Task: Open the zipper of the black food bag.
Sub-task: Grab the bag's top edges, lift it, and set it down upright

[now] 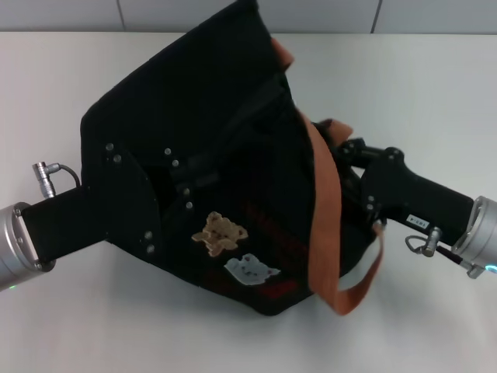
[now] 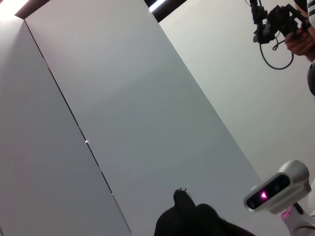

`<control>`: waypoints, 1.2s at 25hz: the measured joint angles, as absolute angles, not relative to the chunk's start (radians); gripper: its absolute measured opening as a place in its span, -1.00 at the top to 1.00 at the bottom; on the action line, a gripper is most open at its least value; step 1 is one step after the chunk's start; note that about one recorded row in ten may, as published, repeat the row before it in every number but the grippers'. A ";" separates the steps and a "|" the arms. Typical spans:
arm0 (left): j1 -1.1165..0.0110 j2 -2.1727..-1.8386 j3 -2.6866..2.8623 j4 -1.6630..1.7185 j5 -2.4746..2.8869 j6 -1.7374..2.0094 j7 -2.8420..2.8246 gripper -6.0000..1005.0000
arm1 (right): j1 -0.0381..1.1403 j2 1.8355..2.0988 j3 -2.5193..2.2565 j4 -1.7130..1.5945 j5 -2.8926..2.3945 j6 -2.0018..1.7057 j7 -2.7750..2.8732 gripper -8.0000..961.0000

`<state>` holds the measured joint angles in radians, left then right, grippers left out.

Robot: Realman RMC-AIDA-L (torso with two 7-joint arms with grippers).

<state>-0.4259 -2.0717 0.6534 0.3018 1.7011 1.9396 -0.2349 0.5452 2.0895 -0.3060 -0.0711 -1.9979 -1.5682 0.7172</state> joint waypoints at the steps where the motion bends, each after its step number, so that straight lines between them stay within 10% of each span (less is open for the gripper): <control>1: -0.426 -2.072 0.654 0.301 1.702 1.939 -0.235 0.80 | 0.544 2.089 -0.286 -0.067 -1.998 -1.587 0.688 0.32; 30: -0.427 -2.064 0.644 0.500 1.698 1.926 -0.348 0.80 | 0.466 2.081 -0.220 -0.106 -2.037 -1.663 0.858 0.20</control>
